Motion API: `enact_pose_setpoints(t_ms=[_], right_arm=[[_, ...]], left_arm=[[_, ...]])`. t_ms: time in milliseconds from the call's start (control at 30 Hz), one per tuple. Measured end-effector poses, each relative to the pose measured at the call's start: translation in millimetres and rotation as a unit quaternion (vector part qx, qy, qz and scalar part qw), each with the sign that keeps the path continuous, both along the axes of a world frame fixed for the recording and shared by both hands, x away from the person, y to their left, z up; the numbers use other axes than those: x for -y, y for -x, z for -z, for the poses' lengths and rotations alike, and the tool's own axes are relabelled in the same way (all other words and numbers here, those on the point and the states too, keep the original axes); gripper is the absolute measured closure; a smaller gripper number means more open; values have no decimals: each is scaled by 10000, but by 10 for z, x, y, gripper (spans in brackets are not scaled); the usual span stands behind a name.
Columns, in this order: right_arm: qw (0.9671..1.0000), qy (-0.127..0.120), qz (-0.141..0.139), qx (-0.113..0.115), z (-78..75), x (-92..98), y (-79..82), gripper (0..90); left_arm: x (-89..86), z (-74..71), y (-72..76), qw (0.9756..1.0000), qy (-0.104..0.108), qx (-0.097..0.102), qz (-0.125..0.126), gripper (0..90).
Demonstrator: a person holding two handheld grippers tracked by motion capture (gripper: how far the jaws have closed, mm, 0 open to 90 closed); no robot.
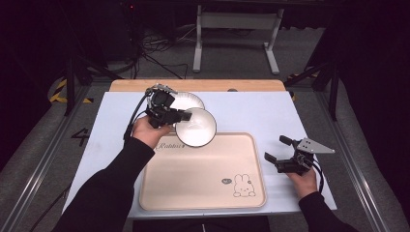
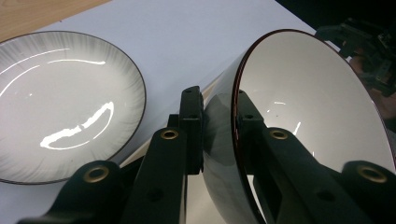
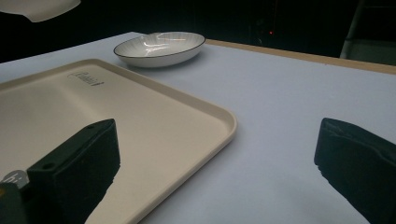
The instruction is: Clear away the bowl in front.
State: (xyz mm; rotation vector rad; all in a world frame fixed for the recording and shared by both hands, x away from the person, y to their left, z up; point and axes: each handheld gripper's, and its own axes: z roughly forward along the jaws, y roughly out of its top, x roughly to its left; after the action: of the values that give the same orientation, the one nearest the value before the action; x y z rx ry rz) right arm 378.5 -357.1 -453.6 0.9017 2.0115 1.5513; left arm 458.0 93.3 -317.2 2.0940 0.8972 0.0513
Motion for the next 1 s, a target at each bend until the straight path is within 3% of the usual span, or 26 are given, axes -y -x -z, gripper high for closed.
enact_pose_setpoints(t_ms=[633,1000], right_arm=[[10000,-30,27,-13,0,5,0,0],[10000,-45,20,-6,1,9,-2,0]], left_arm=[[181,53,123,9977,-233,-208,597,785],[330,198,141,9941,-495,-345,900,785]])
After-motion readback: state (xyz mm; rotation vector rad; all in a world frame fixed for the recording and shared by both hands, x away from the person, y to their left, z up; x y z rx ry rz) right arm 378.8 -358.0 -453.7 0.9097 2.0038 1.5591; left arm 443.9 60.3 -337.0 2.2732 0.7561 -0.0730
